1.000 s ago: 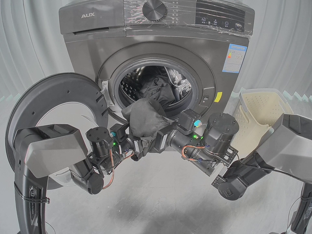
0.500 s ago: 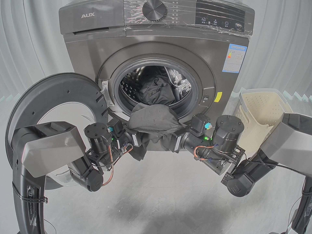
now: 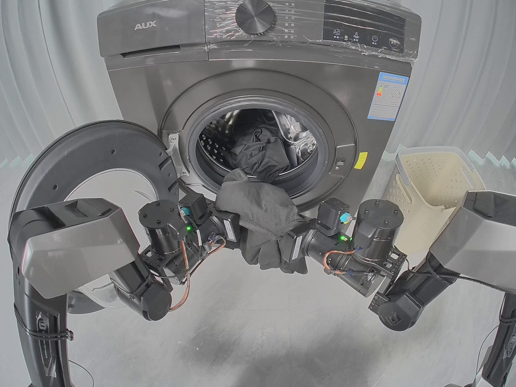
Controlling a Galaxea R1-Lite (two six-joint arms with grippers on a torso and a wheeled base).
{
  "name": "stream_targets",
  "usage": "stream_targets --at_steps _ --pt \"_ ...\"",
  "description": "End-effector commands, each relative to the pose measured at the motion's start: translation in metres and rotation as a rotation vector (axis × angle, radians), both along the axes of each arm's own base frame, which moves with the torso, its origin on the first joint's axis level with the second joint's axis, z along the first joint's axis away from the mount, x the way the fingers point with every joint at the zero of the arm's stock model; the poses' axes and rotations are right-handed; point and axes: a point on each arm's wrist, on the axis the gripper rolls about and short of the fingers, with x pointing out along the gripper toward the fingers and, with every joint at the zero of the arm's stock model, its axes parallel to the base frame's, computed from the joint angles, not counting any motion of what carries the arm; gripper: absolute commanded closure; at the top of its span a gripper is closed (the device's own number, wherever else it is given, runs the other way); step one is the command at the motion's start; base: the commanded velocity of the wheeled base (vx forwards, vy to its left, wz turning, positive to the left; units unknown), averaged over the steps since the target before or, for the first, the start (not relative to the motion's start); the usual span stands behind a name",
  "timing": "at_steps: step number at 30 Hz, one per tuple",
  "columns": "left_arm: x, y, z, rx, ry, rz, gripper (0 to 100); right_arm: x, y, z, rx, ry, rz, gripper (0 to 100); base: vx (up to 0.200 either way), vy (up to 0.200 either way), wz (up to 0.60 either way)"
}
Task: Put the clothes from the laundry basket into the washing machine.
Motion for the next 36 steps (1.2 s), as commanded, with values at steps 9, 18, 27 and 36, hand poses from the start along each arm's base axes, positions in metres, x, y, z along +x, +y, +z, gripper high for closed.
stream_targets --at_steps 9,18,27,36 --pt "-0.033 0.005 0.033 -0.073 0.0 -0.044 100 -0.028 -0.009 -0.028 -0.1 0.097 0.066 0 0.0 0.0 0.0" --pt "-0.074 0.021 0.063 -0.125 -0.001 -0.085 100 -0.063 -0.026 -0.049 -0.211 0.169 0.193 0 0.0 0.0 0.0" --pt "-0.113 0.025 0.07 -0.105 0.013 -0.17 100 -0.069 -0.043 -0.042 -0.207 0.172 0.147 0 0.0 0.0 0.0" --pt "-0.13 0.043 0.08 -0.118 -0.002 -0.159 100 -0.043 -0.087 -0.024 -0.019 0.147 -0.086 0 0.0 0.0 0.0"
